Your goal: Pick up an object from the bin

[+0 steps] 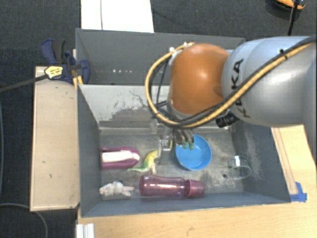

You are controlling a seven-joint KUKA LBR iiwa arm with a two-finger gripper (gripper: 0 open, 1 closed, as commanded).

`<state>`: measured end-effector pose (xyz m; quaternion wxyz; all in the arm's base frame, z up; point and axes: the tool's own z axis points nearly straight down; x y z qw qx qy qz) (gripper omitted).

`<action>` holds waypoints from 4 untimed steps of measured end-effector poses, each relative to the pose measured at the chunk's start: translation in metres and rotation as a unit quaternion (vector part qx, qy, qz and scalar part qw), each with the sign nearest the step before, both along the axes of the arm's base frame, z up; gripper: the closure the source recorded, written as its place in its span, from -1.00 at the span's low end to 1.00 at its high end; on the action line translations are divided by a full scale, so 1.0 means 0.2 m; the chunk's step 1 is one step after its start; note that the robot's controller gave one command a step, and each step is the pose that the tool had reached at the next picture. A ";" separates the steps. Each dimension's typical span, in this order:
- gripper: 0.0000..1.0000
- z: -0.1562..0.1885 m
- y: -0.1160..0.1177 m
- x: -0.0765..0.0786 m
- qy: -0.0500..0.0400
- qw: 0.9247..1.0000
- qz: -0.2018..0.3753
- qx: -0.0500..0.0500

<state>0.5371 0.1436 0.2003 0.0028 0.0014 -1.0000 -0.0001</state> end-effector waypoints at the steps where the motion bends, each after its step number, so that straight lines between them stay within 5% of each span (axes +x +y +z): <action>1: -1.00 0.02 0.00 0.01 -0.004 1.000 -0.002 0.001; 2: -1.00 -0.22 -0.04 -0.08 -0.005 1.000 0.030 0.001; 3: -1.00 -0.49 -0.09 -0.08 -0.006 0.999 0.044 0.001; 4: 1.00 -0.61 -0.15 0.08 -0.008 0.994 0.107 0.002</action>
Offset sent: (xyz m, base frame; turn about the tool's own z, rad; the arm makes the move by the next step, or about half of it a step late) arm -0.0403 -0.0169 -0.1026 -0.1304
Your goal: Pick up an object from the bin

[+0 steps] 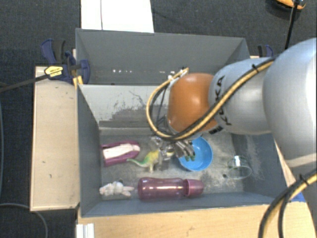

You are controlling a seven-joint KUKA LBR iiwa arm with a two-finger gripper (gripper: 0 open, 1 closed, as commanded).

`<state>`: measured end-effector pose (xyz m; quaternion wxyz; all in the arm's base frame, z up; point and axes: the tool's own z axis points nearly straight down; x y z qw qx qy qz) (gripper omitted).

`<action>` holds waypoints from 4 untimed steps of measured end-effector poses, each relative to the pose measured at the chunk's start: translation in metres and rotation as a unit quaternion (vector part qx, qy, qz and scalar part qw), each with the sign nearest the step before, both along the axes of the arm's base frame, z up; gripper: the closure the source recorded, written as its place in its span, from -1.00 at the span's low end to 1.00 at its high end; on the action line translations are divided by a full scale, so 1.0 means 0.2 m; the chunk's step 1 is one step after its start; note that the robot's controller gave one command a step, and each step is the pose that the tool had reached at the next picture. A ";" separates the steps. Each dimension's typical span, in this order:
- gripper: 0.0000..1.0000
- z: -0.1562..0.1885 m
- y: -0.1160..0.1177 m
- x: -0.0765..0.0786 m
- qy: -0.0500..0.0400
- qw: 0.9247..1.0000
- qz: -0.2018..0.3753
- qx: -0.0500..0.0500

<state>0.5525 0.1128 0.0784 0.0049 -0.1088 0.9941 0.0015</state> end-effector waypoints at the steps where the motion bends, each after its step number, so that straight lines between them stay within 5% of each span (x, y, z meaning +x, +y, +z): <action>1: 1.00 0.00 0.00 0.00 0.000 1.000 -0.003 0.000; 4: 1.00 0.00 0.00 0.00 0.001 1.000 -0.009 0.000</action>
Offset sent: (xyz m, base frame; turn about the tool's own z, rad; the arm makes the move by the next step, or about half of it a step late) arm 0.0000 0.0000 0.0000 0.0000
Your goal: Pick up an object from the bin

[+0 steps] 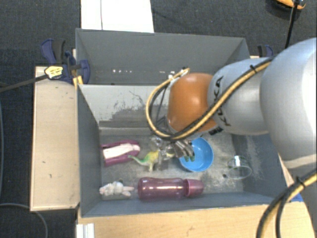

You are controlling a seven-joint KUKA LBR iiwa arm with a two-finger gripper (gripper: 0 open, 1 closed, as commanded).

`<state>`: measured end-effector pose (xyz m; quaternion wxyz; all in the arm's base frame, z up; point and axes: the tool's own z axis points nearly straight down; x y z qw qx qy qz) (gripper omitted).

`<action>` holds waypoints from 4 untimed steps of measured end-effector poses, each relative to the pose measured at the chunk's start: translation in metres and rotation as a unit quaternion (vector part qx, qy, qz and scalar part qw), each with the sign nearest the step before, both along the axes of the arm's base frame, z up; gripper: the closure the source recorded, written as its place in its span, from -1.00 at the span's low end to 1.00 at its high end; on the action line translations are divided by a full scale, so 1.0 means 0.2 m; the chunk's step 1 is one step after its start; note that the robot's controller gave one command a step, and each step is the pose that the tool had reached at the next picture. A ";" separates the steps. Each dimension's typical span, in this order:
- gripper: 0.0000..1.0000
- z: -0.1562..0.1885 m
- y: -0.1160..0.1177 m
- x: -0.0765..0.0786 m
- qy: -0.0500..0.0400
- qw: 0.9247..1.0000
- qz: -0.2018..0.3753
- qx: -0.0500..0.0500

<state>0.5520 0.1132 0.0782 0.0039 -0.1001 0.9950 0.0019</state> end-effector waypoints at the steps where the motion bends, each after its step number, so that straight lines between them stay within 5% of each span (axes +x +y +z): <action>1: 1.00 0.00 0.00 0.00 0.000 1.000 -0.002 0.000; 4: 1.00 0.00 0.00 0.00 0.000 1.000 0.003 0.000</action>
Offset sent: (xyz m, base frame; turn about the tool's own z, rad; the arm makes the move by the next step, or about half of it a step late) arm 0.0000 0.0000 0.0000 0.0000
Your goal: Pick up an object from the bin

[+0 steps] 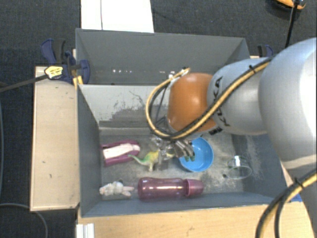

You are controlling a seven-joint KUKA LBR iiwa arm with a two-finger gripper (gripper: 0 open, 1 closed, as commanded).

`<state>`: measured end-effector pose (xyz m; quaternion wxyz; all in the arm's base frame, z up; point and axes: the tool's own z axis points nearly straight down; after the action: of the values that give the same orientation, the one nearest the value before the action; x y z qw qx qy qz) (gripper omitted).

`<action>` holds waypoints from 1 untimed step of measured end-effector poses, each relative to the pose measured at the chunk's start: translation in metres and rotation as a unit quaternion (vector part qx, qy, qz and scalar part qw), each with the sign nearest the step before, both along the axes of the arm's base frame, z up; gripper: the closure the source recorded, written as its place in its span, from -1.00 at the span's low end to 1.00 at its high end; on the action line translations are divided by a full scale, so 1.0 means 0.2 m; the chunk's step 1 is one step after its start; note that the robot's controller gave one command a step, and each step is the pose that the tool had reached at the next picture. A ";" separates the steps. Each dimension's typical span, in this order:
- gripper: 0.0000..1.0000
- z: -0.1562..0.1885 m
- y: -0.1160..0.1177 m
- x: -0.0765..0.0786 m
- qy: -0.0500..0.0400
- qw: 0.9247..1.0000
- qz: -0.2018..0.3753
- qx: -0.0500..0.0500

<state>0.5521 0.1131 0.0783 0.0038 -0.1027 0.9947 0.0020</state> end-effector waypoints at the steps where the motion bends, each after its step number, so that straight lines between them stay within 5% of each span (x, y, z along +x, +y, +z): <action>1: 1.00 0.00 0.00 0.00 0.000 1.000 -0.001 0.000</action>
Offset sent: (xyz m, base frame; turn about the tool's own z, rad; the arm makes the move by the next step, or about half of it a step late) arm 0.0000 0.0000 0.0000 0.0000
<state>0.5521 0.1131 0.0783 0.0038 -0.1017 0.9948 0.0020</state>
